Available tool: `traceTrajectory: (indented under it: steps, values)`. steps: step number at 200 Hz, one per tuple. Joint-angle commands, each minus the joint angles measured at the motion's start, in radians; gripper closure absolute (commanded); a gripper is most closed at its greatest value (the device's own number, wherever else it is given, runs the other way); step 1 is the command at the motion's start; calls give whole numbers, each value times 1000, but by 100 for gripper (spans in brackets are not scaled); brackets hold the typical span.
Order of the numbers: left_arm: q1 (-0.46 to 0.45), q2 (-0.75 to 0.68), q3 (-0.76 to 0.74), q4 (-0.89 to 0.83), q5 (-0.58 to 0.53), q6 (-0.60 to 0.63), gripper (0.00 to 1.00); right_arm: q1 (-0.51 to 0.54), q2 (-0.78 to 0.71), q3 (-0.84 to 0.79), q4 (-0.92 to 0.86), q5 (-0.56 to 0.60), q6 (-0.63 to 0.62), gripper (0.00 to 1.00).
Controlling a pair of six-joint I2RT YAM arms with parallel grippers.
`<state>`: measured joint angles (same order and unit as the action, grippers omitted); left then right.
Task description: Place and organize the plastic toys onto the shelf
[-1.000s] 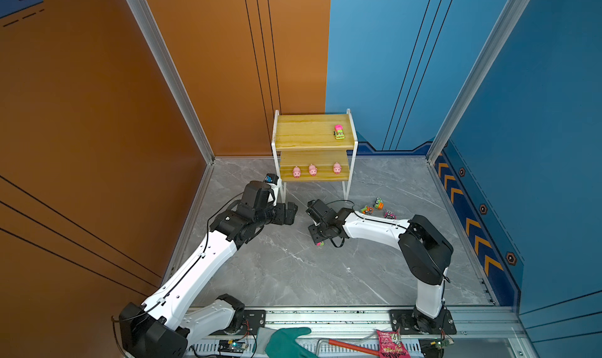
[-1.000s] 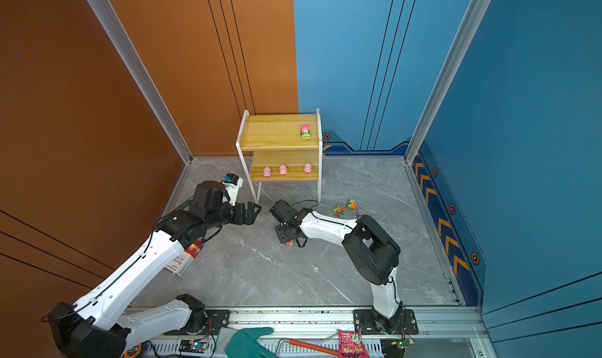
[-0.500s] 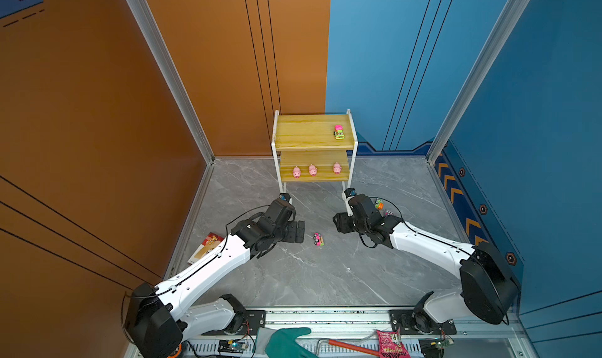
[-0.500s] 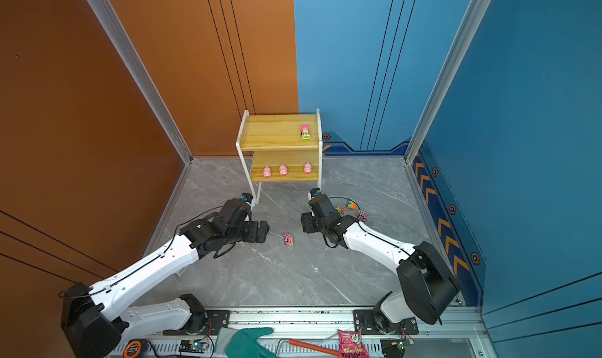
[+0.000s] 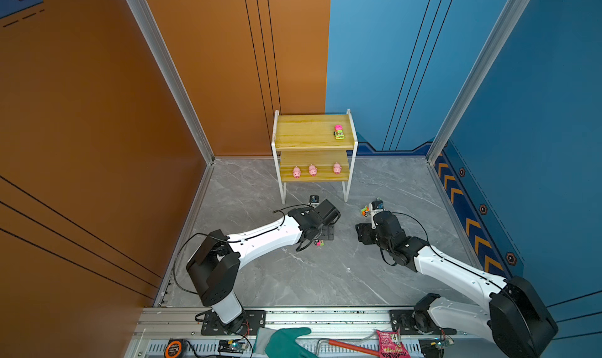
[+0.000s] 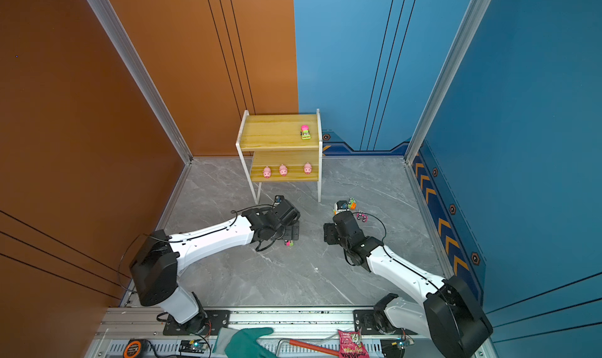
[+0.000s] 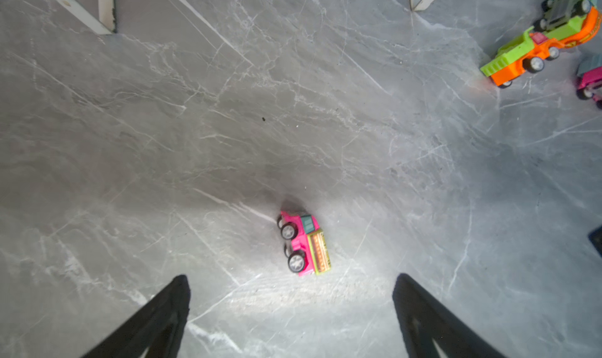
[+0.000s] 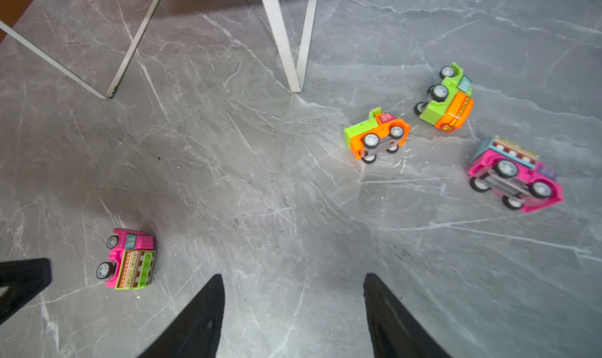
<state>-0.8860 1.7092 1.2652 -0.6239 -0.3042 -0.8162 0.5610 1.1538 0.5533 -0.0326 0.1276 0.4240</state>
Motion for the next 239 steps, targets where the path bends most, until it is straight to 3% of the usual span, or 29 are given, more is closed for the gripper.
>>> traceTrajectory:
  steps: [1, 56, 119, 125, 156, 239]
  values:
    - [-11, 75, 76, -109, -22, -120, 2, -4, -38, -18, 46, -17, 15, 31]
    - [-15, 186, 131, -168, -20, -240, 6, -4, -90, -54, 68, -38, 28, 31]
    - [-15, 281, 172, -166, -3, -279, 13, -4, -94, -74, 105, -74, 50, 31]
    - [-14, 290, 178, -166, 1, -277, 18, -4, -89, -75, 107, -76, 51, 31]
    - [-10, 315, 186, -166, 16, -278, 29, -5, -80, -75, 112, -76, 51, 31]
    - [2, 334, 173, -162, 65, -286, 42, -7, -80, -82, 120, -65, 55, 31]
